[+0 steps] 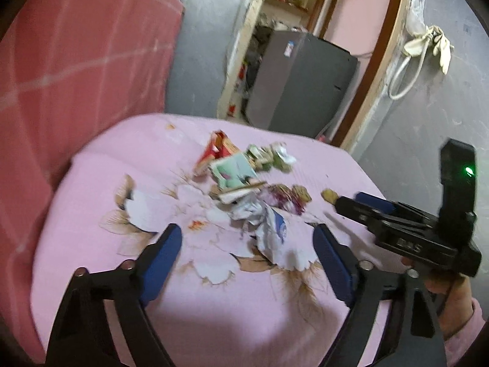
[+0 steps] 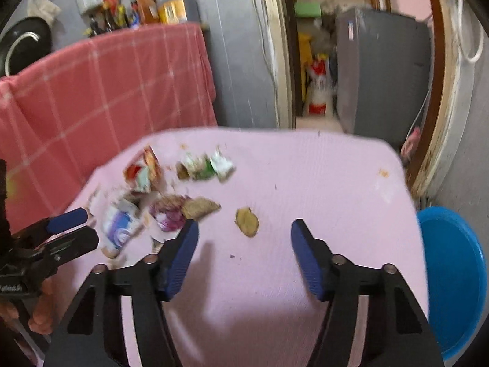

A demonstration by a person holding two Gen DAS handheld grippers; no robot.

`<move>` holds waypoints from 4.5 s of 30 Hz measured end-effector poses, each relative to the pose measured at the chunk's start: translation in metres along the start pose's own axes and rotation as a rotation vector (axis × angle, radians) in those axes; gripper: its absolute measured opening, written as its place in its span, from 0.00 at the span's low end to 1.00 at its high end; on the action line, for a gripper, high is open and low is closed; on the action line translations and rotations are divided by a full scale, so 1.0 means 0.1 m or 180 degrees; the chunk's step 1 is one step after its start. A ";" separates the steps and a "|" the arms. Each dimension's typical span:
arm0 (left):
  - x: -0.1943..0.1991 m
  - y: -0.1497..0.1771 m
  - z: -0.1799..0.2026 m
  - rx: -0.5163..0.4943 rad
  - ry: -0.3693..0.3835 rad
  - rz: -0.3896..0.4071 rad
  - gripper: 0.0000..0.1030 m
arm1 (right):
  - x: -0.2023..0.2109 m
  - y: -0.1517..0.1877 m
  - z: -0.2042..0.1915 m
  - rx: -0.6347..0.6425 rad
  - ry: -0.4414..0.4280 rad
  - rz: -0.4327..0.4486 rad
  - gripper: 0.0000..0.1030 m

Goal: Collect trash
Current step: 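Grasp the silver foil with the left tool while the right tool grasps the yellow scrap, then carry both pieces over the blue bucket and open both tools, then return both open tools over the remaining trash on the table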

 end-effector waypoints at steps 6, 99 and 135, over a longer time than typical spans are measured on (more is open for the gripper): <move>-0.17 0.01 0.03 0.0030 0.0055 -0.0234 0.47 | -0.17 -0.02 -0.04 0.0123 0.0023 -0.0255 0.39; -0.44 -0.69 2.14 -0.0261 0.0550 0.0755 0.99 | 2.15 0.07 1.65 -0.0586 0.1221 0.1852 0.84; 0.51 -0.08 -0.47 -0.0190 -0.0879 0.0656 0.99 | 0.52 -0.26 -0.43 0.0161 0.0031 0.0977 0.99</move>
Point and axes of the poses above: each gripper's, at about its wrist camera, not at the fingertips, and x roughly against the way its jaws point, z to its right, y to its underside, the point moved 5 cm from there along -x, roughly the way its jaws point, and after that the axes turned 4 degrees about z, right-handed, at the moved point
